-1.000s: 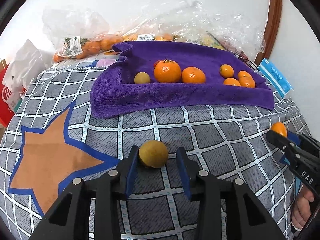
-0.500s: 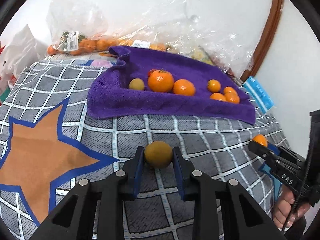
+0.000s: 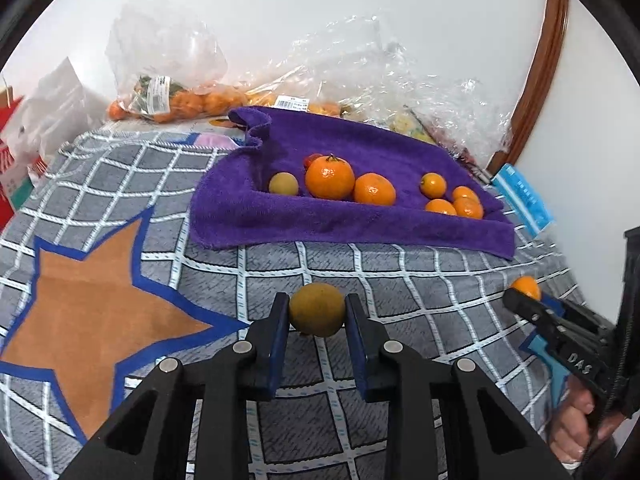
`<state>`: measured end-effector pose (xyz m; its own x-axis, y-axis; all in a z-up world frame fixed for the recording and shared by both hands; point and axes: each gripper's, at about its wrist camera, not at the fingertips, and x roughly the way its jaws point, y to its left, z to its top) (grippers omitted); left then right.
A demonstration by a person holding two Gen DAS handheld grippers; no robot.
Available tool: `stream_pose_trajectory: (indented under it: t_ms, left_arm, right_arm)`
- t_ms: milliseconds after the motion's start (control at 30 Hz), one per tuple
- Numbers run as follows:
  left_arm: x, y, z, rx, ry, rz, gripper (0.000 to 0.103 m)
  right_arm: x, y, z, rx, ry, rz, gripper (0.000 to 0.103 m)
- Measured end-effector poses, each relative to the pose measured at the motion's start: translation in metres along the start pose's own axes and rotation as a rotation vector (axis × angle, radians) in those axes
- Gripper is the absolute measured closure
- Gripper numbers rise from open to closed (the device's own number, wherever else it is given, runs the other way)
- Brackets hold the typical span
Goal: Organize fruits
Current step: 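Carry the yellow-green fruit and the orange over the purple towel and lower them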
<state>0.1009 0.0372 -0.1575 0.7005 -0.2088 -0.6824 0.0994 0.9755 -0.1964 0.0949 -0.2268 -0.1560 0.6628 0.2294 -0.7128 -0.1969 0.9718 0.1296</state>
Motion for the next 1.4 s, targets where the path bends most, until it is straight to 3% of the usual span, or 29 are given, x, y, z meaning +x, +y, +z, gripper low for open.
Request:
stream_pose_trajectory:
  t_ms: [233,533,900,1400]
  left_arm:
    - [-0.012,-0.008,0.008,0.008,0.011,0.021,0.077]
    - [-0.025,-0.003,0.055,-0.034,-0.009,0.037,0.077]
    - [-0.012,-0.004,0.106,-0.036,0.008,0.127,0.077]
    - [0.002,-0.012,0.147,-0.048,0.007,0.14,0.076]
  right_arm:
    - [-0.004,0.004,0.007,0.011,0.012,0.001,0.071]
    - [-0.024,0.004,0.055,-0.001,-0.047,-0.017,0.071]
    - [-0.023,0.0,0.112,-0.01,-0.083,-0.015,0.071]
    - [-0.003,-0.013,0.153,0.008,-0.102,-0.001,0.071]
